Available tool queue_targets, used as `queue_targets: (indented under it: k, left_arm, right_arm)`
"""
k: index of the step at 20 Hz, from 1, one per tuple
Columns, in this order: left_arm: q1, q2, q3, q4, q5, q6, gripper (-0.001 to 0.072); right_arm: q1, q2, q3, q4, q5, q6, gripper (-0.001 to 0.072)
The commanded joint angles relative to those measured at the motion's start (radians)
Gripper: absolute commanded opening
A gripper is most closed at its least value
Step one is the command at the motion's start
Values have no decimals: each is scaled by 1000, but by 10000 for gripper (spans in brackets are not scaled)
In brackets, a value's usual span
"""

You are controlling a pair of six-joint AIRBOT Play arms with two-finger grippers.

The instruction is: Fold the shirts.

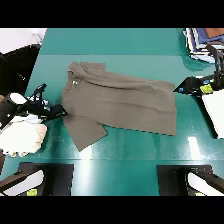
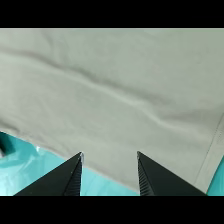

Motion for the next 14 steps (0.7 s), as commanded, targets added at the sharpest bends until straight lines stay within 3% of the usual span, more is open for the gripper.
queue_targets:
  k: [1,2,4,5,9,14]
  left_arm:
    - [0,-28,-9,-37,8,10,531]
    - [0,-29,-9,-41,14,10,509]
    - [0,-29,2,-42,16,10,93]
    - [0,-29,16,-42,12,12,29]
    - [0,18,100,-40,-25,36,28]
    - [0,81,142,-41,-29,62,29]
  right_arm:
    - [0,7,-3,1,8,1,387]
    - [0,7,-3,0,11,1,386]
    - [-1,7,-4,-10,39,1,386]
    - [-8,8,-11,-20,57,1,387]
    - [-135,8,-161,-35,140,1,387]
    - [-402,44,-484,-33,74,1,388]
